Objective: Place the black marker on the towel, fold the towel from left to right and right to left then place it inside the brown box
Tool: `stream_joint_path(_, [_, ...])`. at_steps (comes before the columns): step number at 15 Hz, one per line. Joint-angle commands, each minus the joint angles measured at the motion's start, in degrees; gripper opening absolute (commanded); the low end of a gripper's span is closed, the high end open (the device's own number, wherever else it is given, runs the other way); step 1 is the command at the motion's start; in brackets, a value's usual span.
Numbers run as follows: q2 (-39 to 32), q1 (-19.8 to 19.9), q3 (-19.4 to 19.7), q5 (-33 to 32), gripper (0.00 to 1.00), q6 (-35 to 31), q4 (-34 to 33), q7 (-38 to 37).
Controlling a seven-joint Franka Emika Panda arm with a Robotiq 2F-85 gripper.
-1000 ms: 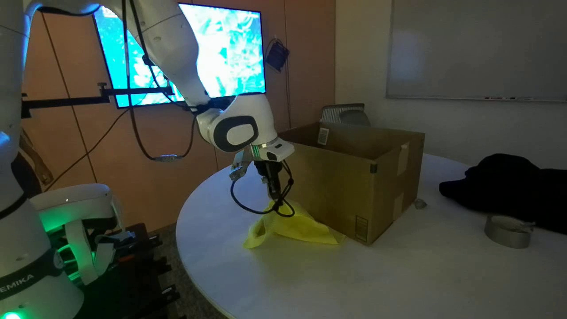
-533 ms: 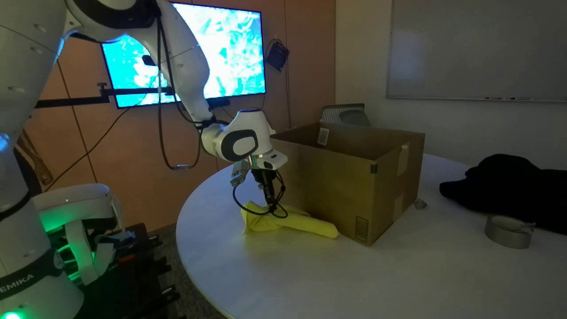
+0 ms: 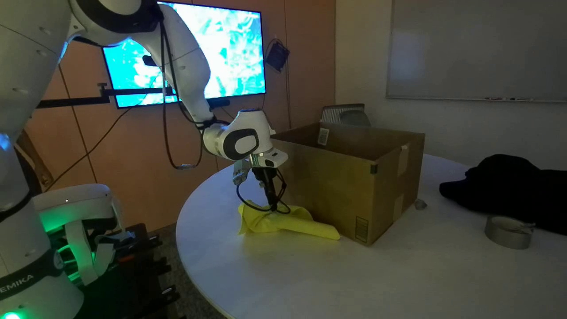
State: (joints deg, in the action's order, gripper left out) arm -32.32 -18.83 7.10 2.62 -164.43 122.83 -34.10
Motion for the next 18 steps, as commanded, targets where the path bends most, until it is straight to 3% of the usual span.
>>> stream_joint_path(1, [7.0,0.68,-1.26,-0.64,0.95,3.1,3.54,4.42])
stream_joint_path(2, [8.33,0.66,-1.33,-0.93,0.99,3.83,4.15,5.27])
stream_joint_path(6, [12.18,0.77,-0.85,-4.53,1.0,9.37,5.51,7.66])
stream_joint_path(12, [9.25,3.76,-3.27,-8.33,1.0,17.68,3.06,12.37])
stream_joint_path(18, [3.24,7.56,-5.62,-6.43,1.0,14.89,0.75,17.81])
